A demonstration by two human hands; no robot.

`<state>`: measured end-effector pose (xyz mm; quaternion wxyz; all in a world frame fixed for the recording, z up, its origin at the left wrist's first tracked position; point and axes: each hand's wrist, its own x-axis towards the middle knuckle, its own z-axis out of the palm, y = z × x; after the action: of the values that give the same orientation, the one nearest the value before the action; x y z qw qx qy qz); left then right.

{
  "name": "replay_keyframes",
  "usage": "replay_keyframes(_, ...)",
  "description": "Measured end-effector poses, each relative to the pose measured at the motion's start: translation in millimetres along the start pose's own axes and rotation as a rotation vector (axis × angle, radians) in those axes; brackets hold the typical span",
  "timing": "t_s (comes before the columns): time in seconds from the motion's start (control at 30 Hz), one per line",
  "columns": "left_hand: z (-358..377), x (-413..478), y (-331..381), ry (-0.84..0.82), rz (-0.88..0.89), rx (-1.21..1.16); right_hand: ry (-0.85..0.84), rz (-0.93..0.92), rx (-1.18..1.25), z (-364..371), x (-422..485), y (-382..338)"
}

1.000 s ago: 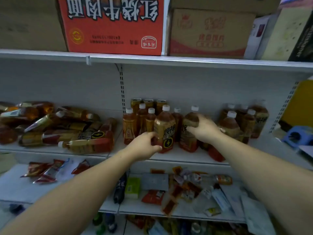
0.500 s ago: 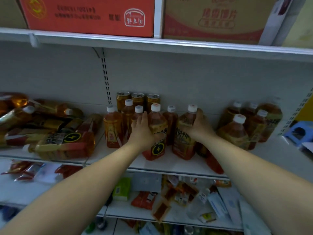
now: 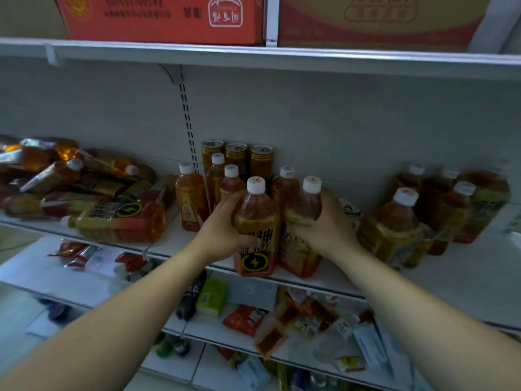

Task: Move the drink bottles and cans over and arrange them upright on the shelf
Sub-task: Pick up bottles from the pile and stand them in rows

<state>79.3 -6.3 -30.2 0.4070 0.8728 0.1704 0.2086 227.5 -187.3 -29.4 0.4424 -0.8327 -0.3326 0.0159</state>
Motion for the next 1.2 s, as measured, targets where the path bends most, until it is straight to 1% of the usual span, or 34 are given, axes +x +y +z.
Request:
replay_keyframes(0.07,1,-4,-2,-0.076,-0.025,-0.121,0.069,0.011,0.089,7,-12,0)
replay_keyframes(0.13,6,-7,-2,-0.106,-0.024,-0.188,0.115,0.043,0.135,11,-19,-3)
replay_keyframes(0.27,7,-18,-3,-0.064,-0.053,-0.327,0.143,0.070,0.159,6,-39,-12)
replay_keyframes(0.33,6,-28,-5,-0.053,-0.037,-0.369,0.204,0.062,0.192,0,-62,-18)
replay_keyframes(0.4,8,-38,-1,-0.091,-0.004,-0.392,0.291,0.099,0.229,-6,-89,-22)
replay_keyframes(0.5,23,-50,16,-0.207,0.055,-0.443,0.415,0.134,0.265,-21,-127,-19)
replay_keyframes(0.63,57,-65,46,-0.326,0.098,-0.498,0.522,0.160,0.273,-65,-162,-6)
replay_keyframes(0.77,107,-77,89,-0.399,0.142,-0.557,0.637,0.198,0.251,-128,-182,13)
replay_keyframes(0.87,145,-78,119,-0.430,0.176,-0.588,0.675,0.205,0.233,-172,-188,30)
replay_keyframes(0.93,176,-77,145,-0.442,0.179,-0.594,0.677,0.202,0.208,-208,-194,46)
replay_keyframes(1.07,234,-67,193,-0.413,0.175,-0.584,0.654,0.195,0.174,-274,-196,83)
replay_keyframes(1.2,278,-50,224,-0.354,0.165,-0.499,0.596,0.182,0.167,-319,-183,125)
